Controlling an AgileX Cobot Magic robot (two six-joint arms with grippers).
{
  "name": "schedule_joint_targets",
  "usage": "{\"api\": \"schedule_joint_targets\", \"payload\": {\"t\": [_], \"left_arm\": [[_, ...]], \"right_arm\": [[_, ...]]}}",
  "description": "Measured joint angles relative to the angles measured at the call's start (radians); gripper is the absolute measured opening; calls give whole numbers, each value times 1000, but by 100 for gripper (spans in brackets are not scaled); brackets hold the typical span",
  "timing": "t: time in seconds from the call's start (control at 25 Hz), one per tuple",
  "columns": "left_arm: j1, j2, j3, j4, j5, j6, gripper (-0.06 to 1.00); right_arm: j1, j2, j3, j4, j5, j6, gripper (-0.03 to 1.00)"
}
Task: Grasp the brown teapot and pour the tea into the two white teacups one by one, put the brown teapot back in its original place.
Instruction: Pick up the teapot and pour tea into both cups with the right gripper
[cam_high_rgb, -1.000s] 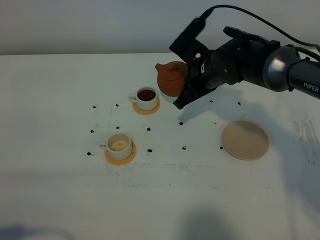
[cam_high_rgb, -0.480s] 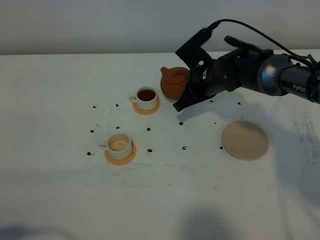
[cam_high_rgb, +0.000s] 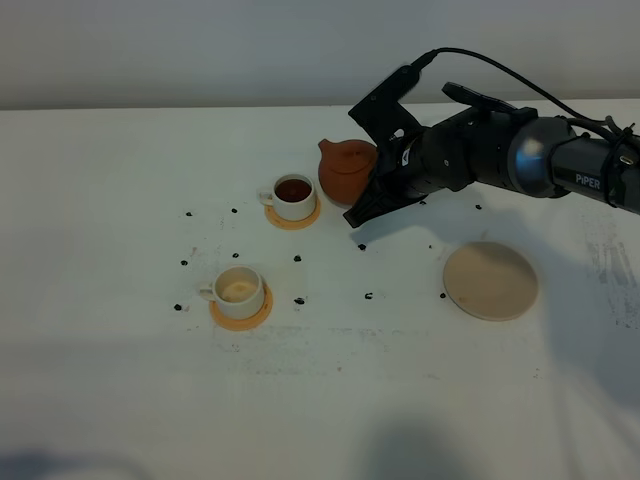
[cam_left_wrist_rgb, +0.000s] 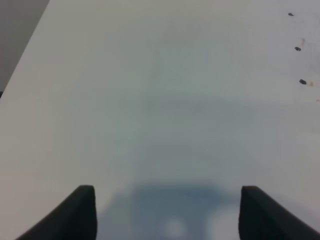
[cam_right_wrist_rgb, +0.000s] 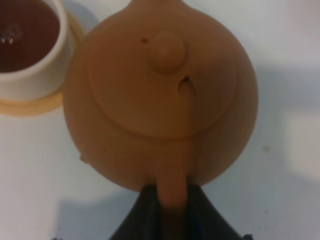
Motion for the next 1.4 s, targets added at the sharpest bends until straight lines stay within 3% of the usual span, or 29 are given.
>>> {"api": "schedule_joint_targets", "payload": {"t": [0.4, 0.72, 0.96, 1.2, 1.4], "left_arm": [[0, 0, 0, 0, 0, 0, 57], [0, 0, 0, 0, 0, 0, 57], [0, 0, 0, 0, 0, 0, 57], [0, 0, 0, 0, 0, 0, 57], [0, 0, 0, 0, 1, 0, 57]], "right_arm": [[-6, 16, 0, 3, 5, 2, 9], [-6, -119, 4, -32, 72, 14, 9], [-4, -253, 157, -30, 12, 25, 9], [83, -369, 321, -26, -36, 5, 9], [190, -380, 348, -23, -33, -13, 9]]}}
